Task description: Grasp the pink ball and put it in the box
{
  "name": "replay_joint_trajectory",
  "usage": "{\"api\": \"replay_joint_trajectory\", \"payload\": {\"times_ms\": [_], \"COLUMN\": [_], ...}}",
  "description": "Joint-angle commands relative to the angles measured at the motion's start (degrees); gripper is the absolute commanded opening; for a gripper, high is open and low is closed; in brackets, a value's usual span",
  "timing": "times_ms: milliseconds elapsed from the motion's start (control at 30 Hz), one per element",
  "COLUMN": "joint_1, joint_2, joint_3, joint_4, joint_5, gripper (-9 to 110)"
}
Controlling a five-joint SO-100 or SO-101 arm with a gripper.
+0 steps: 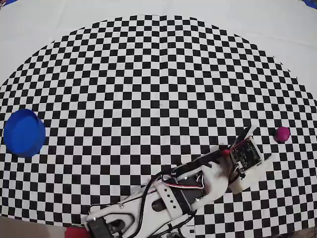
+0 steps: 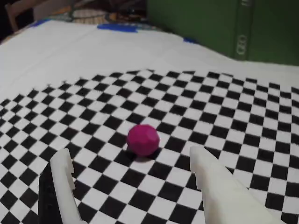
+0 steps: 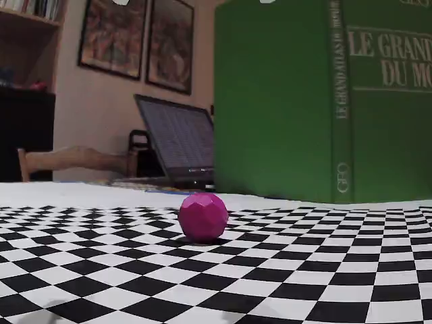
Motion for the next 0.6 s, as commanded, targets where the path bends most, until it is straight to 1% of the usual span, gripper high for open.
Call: {"api": "replay_joint_trajectory", "payload": {"times_ms": [0, 233, 567], "joint_1": [-0.4, -1.1, -1.3], "joint_2": [-1.1, -6.5, -14.6], "joint_3": [0.4, -0.6, -5.2], "joint_4": [-1.5, -4.9, -5.7], "joint_5": [-0.1, -0.4, -0.4], "gripper": [29, 29, 29]}}
